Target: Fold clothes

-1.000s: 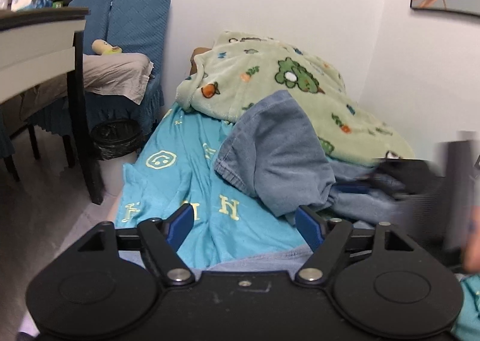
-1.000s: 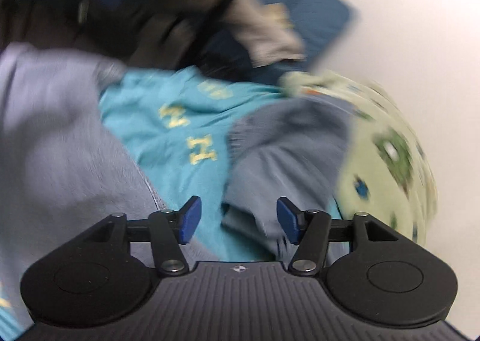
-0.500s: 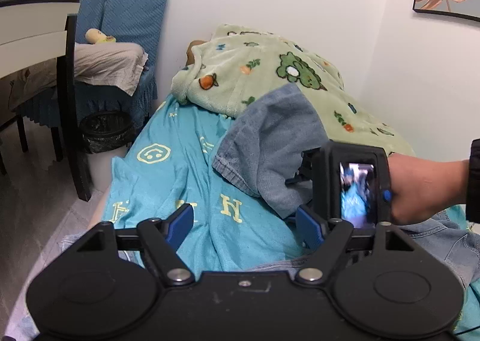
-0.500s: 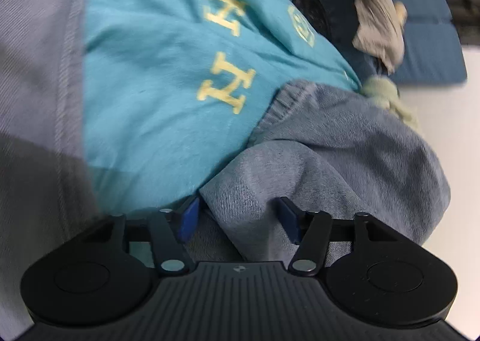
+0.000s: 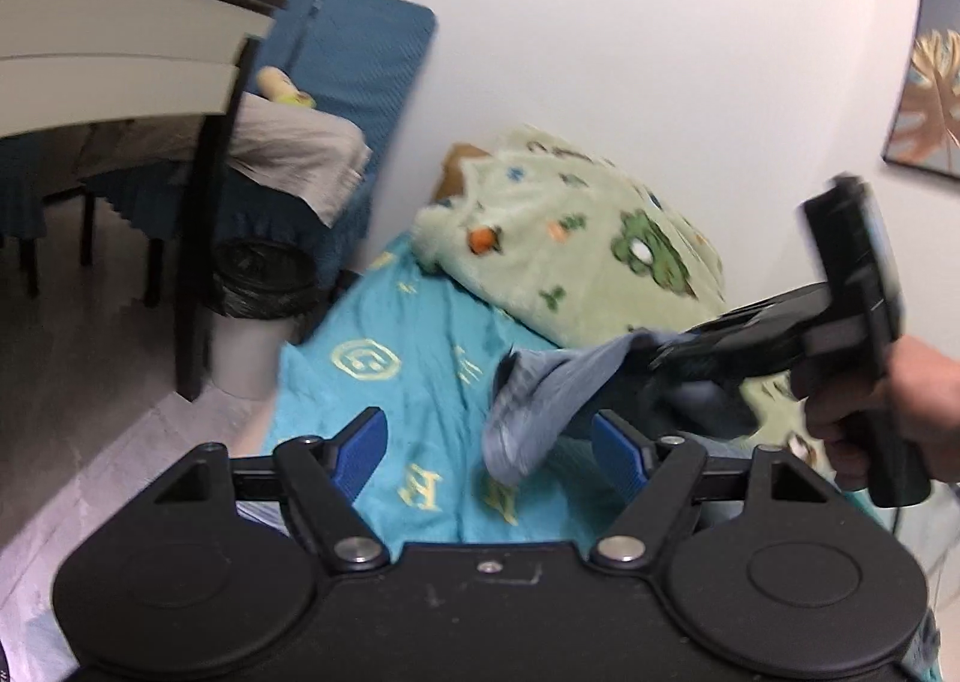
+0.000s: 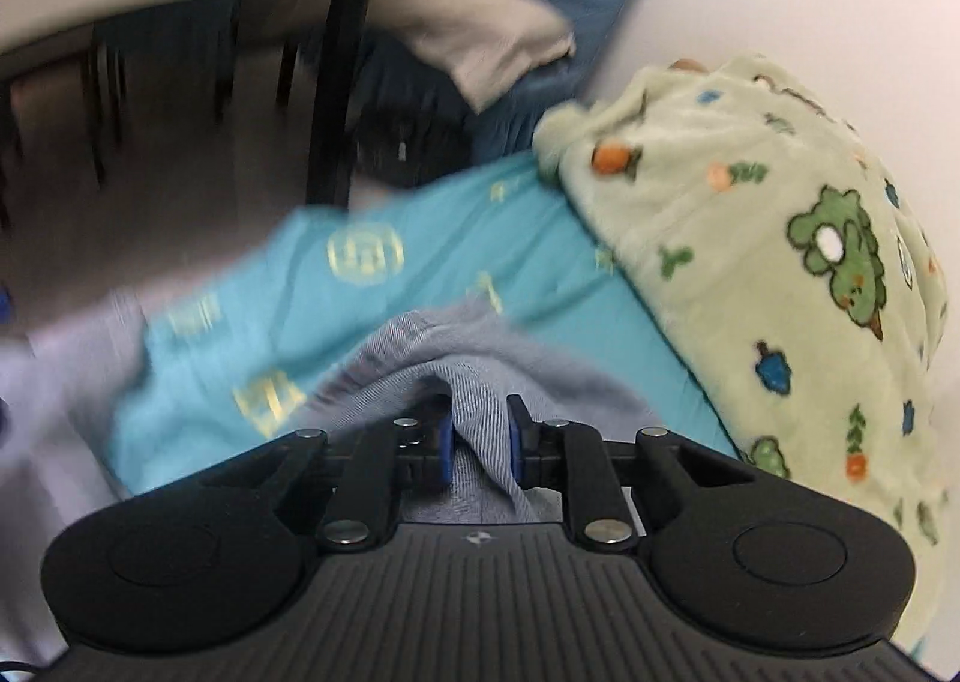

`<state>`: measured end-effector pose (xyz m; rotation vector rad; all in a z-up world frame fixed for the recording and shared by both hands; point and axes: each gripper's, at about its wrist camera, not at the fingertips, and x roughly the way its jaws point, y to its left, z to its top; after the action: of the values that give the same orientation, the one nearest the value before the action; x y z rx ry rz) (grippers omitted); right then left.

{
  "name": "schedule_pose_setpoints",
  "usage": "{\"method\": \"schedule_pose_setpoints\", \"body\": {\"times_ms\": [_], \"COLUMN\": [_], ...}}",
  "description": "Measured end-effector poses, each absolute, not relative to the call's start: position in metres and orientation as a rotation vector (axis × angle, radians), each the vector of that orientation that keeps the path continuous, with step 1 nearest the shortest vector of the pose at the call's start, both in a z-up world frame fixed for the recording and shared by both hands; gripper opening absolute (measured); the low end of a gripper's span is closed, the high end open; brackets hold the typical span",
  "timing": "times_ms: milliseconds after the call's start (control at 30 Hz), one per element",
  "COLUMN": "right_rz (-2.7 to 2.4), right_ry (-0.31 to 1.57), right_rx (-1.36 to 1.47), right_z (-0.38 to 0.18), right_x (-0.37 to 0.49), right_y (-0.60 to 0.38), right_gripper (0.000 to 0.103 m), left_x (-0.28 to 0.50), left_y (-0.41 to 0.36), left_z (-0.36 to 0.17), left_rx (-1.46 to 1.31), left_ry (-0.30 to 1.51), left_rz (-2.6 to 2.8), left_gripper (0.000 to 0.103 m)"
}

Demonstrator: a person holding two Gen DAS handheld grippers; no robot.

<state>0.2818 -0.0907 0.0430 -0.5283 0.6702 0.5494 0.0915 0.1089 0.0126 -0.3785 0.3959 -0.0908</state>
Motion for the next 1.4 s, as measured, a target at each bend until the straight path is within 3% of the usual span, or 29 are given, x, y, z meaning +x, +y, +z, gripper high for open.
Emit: {"method": "schedule_pose_setpoints", "body": {"times_ms": [33, 100, 267, 600, 767, 867, 1067, 1267, 1333, 1400], "right_rz": [0.559, 0.591, 0.681, 0.773, 0.726, 0.708, 0.791, 0.811, 0.825, 0.814], "right_ry": [0.661, 0.635, 0.583, 0.644, 0.537, 0.492, 0.745, 0.764, 0.756, 0.732], "right_rx": [-0.495, -0.431, -0.353, -0.396, -0.193, 0.032, -0.145, -0.263, -0.240, -0.217], "right_z": [0.051, 0.072, 0.104, 0.082, 0.085, 0.061, -0.052, -0.088, -0.081, -0.072], "right_x": [0.280, 0.276, 0.268, 0.267, 0.274, 0.269, 0.237, 0.210, 0.206, 0.198], "right_y": [-0.088, -0.081, -0.041, 0.065, 0.079, 0.058, 0.092, 0.105, 0.095, 0.073], "right_gripper": [0.016, 0.002, 0.001, 0.002, 0.002, 0.002, 0.004, 0.019, 0.040, 0.048], "left_x": [0.088, 0.083, 0.078, 0.066, 0.056, 0.056, 0.057, 0.065, 0.068, 0.072], "left_y": [0.114, 0.123, 0.143, 0.174, 0.194, 0.200, 0.202, 0.202, 0.200, 0.198], "left_z": [0.016, 0.021, 0.023, 0.027, 0.031, 0.030, 0.025, 0.016, 0.015, 0.013], "left_rx": [-0.386, -0.405, -0.478, -0.524, -0.568, -0.586, -0.577, -0.582, -0.575, -0.577], "left_ry": [0.373, 0.335, 0.308, 0.272, 0.236, 0.235, 0.255, 0.299, 0.312, 0.327], "left_rz": [-0.083, -0.063, -0.011, 0.086, 0.116, 0.121, 0.127, 0.122, 0.112, 0.098], "left_gripper": [0.073, 0.073, 0.073, 0.073, 0.073, 0.073, 0.073, 0.073, 0.073, 0.073]}}
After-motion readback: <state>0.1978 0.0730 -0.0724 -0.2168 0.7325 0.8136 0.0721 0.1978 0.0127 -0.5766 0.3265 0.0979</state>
